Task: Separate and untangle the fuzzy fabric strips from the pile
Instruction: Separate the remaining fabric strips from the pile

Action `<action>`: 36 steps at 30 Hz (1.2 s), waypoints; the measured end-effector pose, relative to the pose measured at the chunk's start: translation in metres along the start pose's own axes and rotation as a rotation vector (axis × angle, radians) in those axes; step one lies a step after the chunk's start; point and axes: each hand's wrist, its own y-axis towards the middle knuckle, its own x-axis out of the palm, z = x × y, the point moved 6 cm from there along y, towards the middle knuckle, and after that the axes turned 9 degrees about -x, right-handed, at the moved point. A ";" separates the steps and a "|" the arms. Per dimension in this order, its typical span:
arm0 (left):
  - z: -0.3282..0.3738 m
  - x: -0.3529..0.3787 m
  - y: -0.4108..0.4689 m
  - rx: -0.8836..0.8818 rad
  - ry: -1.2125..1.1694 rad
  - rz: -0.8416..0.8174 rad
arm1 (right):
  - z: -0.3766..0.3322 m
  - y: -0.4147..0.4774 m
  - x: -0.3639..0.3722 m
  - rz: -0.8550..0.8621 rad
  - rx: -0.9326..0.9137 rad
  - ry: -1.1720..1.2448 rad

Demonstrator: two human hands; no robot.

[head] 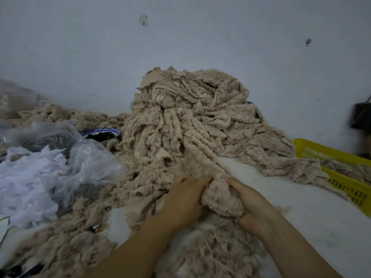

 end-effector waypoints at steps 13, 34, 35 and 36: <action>-0.059 -0.027 0.002 -0.432 -0.150 0.199 | -0.022 0.000 -0.013 0.082 -0.034 0.196; 0.012 -0.025 -0.005 0.123 -0.017 0.163 | -0.004 0.003 0.012 -0.001 -0.121 0.056; 0.014 -0.024 -0.004 0.126 -0.043 0.140 | -0.003 0.003 0.013 -0.016 -0.126 -0.033; 0.014 -0.022 -0.004 0.117 -0.068 0.103 | -0.002 0.003 0.013 -0.005 -0.136 -0.092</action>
